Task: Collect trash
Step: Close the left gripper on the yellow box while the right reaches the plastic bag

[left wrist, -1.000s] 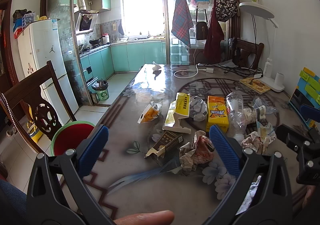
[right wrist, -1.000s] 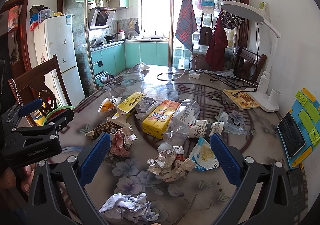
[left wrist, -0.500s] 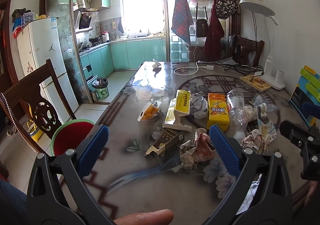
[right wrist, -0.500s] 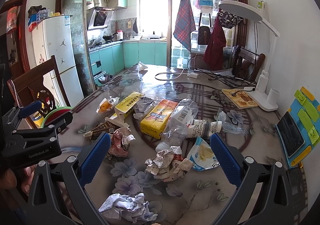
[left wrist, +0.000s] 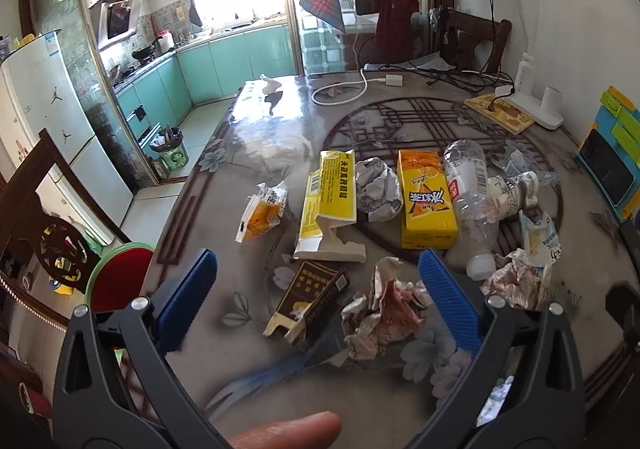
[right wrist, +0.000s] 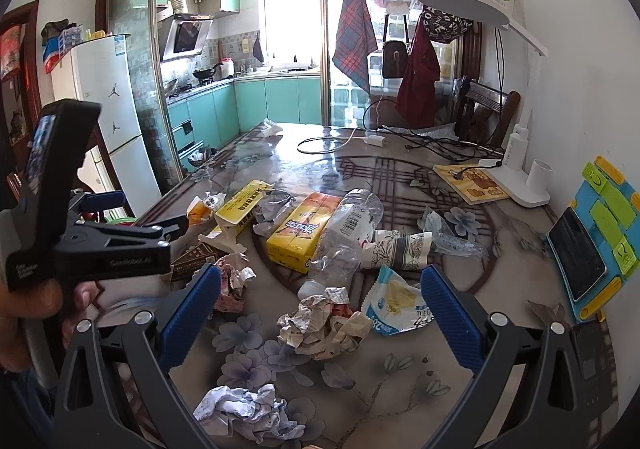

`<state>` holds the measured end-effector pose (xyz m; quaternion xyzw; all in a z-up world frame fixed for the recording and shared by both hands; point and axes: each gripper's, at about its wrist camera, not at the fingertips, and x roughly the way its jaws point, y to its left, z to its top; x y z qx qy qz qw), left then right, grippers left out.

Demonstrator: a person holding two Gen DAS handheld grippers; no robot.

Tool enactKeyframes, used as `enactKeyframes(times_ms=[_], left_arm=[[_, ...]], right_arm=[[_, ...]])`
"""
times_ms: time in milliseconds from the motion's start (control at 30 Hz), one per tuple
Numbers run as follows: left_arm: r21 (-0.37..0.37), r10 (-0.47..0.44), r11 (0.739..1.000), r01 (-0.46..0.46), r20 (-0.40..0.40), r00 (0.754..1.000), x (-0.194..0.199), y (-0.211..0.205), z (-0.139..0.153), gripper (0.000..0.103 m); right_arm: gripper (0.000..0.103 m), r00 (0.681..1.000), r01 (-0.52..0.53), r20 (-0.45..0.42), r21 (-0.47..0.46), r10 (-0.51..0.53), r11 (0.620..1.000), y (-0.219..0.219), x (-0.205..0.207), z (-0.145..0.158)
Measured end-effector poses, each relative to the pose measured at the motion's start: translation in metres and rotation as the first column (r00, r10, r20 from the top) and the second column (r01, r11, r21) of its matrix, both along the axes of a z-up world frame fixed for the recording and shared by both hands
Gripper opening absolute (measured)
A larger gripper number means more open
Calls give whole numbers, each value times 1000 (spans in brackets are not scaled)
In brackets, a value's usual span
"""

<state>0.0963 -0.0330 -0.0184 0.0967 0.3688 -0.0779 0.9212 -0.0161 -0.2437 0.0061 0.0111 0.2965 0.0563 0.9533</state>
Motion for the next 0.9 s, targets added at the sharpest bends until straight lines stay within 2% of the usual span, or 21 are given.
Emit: enactKeyframes(times_ms=[133, 233, 333, 533, 700, 867, 900], left_arm=[[32, -45, 998, 47, -73, 996, 43, -15, -9, 100], [51, -40, 998, 47, -122, 992, 72, -23, -21, 100], [120, -37, 991, 56, -159, 987, 96, -34, -37, 100], [150, -10, 987, 51, -261, 965, 129, -34, -63, 100], [177, 8, 983, 46, -297, 955, 147, -34, -79, 99], [203, 42, 979, 30, -338, 940, 157, -29, -93, 72], [197, 41, 980, 30, -343, 938, 158, -28, -94, 69]], right_arm=[[97, 1000, 24, -17, 18, -24, 1000, -8, 3, -1], [97, 999, 39, -26, 25, -38, 999, -14, 4, -1], [97, 998, 54, -37, 38, -53, 998, -22, 4, -3], [97, 995, 78, -68, 85, -73, 993, -35, 5, -4], [97, 994, 87, -76, 114, -79, 990, -42, 7, 0], [97, 994, 89, -80, 124, -80, 988, -45, 9, 2], [97, 993, 90, -82, 126, -80, 988, -45, 9, 2]])
